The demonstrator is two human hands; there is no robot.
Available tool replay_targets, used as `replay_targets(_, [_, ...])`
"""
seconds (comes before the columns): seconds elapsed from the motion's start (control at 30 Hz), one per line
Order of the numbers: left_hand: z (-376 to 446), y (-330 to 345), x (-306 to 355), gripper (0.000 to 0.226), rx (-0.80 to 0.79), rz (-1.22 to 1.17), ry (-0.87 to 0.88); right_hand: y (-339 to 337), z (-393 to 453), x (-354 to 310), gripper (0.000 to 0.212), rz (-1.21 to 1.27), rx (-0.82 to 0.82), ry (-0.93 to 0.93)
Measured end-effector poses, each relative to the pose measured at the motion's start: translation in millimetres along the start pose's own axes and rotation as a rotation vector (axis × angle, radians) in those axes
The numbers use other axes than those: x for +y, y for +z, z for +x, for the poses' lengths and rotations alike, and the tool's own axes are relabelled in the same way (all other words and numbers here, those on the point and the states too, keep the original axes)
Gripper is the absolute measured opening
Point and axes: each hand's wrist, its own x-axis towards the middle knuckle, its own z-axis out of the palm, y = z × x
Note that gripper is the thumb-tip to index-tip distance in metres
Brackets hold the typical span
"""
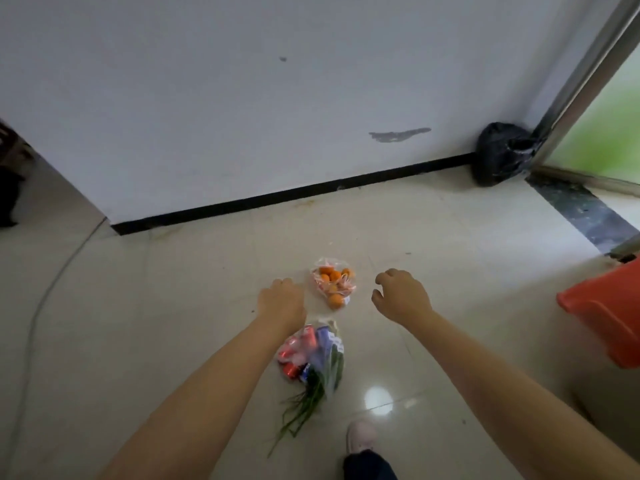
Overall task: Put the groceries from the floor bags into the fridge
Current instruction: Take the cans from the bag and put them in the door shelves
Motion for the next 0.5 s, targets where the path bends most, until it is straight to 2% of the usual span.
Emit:
replay_targets(0.27, [48,74,-35,0.036,-0.225,-0.112,-0.116,92,60,-9,0.036,0.010,-0.355,0.008])
replay_targets(0.5, [64,127,-72,0.036,-0.317,-0.140,-0.079,155,66,-41,0.035,0.071,-0.540,0.053])
